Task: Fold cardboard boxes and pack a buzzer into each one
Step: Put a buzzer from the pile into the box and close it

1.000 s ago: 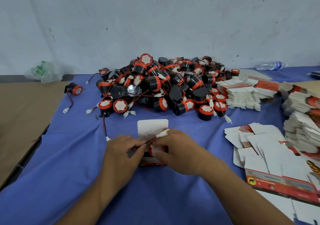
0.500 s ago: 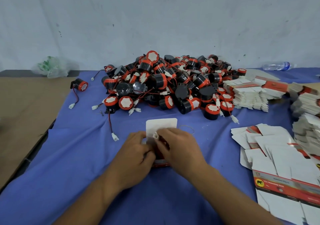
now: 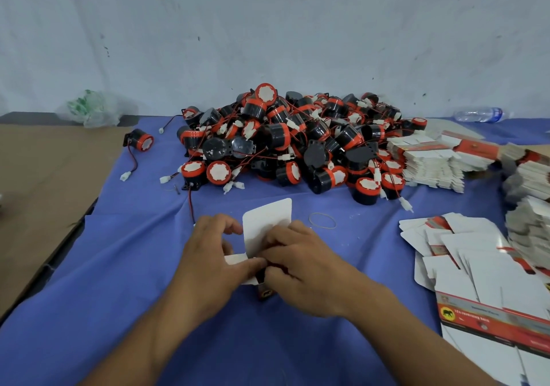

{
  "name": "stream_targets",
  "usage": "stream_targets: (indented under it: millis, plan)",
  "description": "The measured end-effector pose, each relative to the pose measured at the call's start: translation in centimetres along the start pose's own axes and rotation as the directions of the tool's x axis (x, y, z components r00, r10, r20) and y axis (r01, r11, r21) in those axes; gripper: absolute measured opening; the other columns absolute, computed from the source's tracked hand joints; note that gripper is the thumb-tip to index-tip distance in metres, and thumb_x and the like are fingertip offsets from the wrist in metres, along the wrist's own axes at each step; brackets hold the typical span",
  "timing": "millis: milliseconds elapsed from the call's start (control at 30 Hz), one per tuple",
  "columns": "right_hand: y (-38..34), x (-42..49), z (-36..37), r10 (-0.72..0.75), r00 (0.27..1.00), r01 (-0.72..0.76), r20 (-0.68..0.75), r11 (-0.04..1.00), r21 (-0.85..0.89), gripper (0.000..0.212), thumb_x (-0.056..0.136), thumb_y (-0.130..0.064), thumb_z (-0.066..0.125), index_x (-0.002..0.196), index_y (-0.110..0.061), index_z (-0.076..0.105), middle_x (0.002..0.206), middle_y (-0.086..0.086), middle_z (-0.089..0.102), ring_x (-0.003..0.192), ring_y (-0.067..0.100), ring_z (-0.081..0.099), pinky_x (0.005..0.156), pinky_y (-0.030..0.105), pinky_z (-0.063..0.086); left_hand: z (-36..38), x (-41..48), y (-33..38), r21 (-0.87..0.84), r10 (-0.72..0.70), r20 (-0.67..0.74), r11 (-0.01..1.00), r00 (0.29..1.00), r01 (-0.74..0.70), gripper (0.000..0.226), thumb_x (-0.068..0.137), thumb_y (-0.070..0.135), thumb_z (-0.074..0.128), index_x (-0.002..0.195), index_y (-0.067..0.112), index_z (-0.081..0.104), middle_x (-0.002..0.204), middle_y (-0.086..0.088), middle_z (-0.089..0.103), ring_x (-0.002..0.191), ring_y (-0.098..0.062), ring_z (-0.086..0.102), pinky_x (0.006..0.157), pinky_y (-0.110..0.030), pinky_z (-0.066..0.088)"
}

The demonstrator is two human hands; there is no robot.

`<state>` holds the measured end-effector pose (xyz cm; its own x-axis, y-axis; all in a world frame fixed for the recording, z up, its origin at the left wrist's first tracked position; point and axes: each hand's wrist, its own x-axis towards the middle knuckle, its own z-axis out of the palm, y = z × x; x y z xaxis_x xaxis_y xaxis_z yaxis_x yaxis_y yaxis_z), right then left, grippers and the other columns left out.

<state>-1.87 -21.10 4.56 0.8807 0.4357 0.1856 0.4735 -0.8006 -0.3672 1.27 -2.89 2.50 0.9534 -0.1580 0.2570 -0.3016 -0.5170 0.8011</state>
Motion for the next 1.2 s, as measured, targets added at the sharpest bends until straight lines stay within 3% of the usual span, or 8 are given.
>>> stream_targets:
  millis: [133,333,467,600,767,867,1000,1200]
  plan:
    - [0.0,0.3,0.2,0.100,0.994,-0.094,-0.037,0.986,0.141,0.035,0.101,-0.025,0.047,0.084,-0.019,0.077,0.103,-0.010,0.058,0.100,0.008,0.040,0.094,0.023,0.036,0.3,-0.1,0.5,-0.233,-0.102,0.113,0.964,0.988,0.126,0.052,0.060,0.032,0.080,0.105,0.032,0.055,0.113,0.008,0.058,0.095,-0.014,0.062,0.077,-0.033,0.056]
    - [-0.5,0.5,0.9,0.153,0.978,-0.134,-0.139,0.981,0.137,0.023,0.098,-0.026,0.057,0.099,-0.020,0.079,0.109,-0.004,0.058,0.107,0.011,0.045,0.092,0.028,0.040,1.6,-0.3,0.2,-0.220,-0.137,-0.121,0.969,0.983,0.108,0.054,0.073,0.009,0.080,0.105,0.036,0.047,0.113,0.013,0.049,0.097,-0.006,0.055,0.073,-0.021,0.045]
    - [-0.8,0.3,1.2,0.115,0.978,-0.095,-0.171,0.988,0.121,0.025,0.097,-0.017,0.053,0.117,-0.022,0.068,0.114,-0.004,0.054,0.107,0.014,0.046,0.093,0.025,0.040,2.3,-0.7,0.0,-0.041,0.076,-0.222,0.995,0.972,-0.088,0.033,0.071,0.007,0.081,0.085,0.028,0.060,0.102,0.013,0.048,0.091,-0.002,0.054,0.077,-0.011,0.042]
    - [-0.4,0.1,0.8,0.094,0.987,-0.077,-0.128,0.989,0.130,0.018,0.091,-0.013,0.058,0.098,-0.014,0.075,0.112,-0.004,0.055,0.103,0.011,0.048,0.087,0.017,0.037,1.7,-0.6,-0.4,0.102,0.248,-0.105,0.966,0.963,-0.237,0.010,0.072,0.019,0.074,0.064,0.017,0.067,0.096,0.016,0.050,0.091,0.002,0.052,0.074,-0.003,0.036]
    - [-0.4,-0.1,0.3,0.076,0.997,-0.072,-0.034,0.990,0.118,0.019,0.093,-0.016,0.057,0.089,-0.013,0.075,0.116,-0.005,0.050,0.108,0.017,0.045,0.094,0.025,0.038,0.5,-0.3,-0.3,0.120,0.274,0.183,0.947,0.944,-0.298,0.025,0.082,0.019,0.070,0.064,0.035,0.062,0.100,0.021,0.048,0.094,0.000,0.052,0.074,-0.006,0.036]
    - [-0.5,-0.2,0.1,0.095,0.995,-0.091,-0.030,0.989,0.120,0.023,0.099,-0.023,0.056,0.100,-0.016,0.077,0.120,-0.001,0.047,0.112,0.019,0.045,0.098,0.031,0.040,0.0,-0.5,0.3,-0.055,0.205,0.135,0.978,0.969,-0.200,0.015,0.077,0.025,0.065,0.088,0.035,0.063,0.107,0.014,0.051,0.094,-0.002,0.057,0.077,-0.008,0.043]
    - [-0.4,-0.3,0.6,0.138,0.985,-0.133,-0.102,0.989,0.059,0.027,0.102,-0.026,0.052,0.107,-0.011,0.074,0.122,0.003,0.043,0.109,0.021,0.047,0.095,0.032,0.042,0.3,-0.8,0.7,-0.455,0.079,0.130,0.890,0.988,-0.011,0.048,0.077,0.006,0.074,0.114,0.026,0.050,0.086,-0.002,0.063,0.072,-0.014,0.064,0.068,-0.021,0.052]
    - [1.2,-1.1,-0.6,-0.002,0.984,0.038,-0.178,0.979,0.200,0.011,0.094,-0.004,0.060,0.095,-0.005,0.071,0.106,0.004,0.064,0.096,0.018,0.060,0.085,0.029,0.048,1.1,-0.9,0.7,0.122,0.406,0.054,0.904,0.912,-0.410,0.017,0.085,0.017,0.069,0.101,0.016,0.077,0.104,0.010,0.064,0.098,-0.005,0.057,0.086,-0.011,0.043]
